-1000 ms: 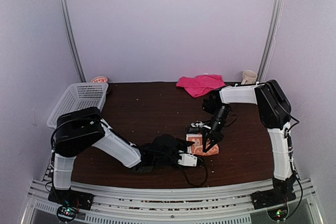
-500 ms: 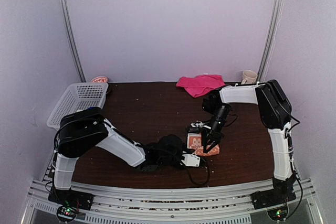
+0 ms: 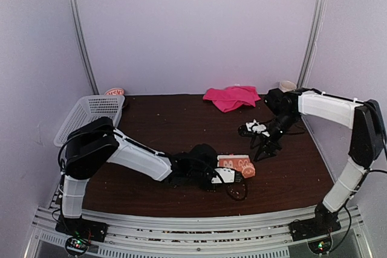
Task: Roll the towels
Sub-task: Roll the towel at the center of the board.
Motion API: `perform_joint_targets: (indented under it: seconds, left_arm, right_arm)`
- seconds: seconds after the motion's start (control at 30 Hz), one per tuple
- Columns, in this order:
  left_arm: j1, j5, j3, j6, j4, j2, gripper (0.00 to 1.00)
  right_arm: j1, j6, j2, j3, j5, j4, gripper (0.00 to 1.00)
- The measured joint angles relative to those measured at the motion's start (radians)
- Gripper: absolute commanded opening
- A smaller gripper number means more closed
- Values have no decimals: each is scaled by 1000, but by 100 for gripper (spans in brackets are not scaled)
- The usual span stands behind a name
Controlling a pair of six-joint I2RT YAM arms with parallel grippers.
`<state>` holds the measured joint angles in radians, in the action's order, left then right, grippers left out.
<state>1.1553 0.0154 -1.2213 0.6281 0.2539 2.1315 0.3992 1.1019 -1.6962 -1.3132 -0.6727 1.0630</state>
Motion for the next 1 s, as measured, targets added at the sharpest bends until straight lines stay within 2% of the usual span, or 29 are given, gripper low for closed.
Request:
perform_joint_targets:
  seconds: [0.23,0.43,0.53,0.77,1.0]
  left_arm:
    - [-38,-106,-139,-85,-204,26,0]
    - [-80,-227,-244,-145,-339,57,0]
    - [-107,-295,-294,-169,-394,80,0]
    - [-143,-403,-444,-209,-512,160,1]
    - [-173,-500,-524,-242,-571,209,1]
  right_arm:
    - [-11,40,353,441,93,-348,72]
    - [-5,110,543,678,137,-607,76]
    - [21,140,589,750,162,-711,76]
    - [197,150,607,888,296,-992,75]
    - [329,130,507,921,472,-1215,69]
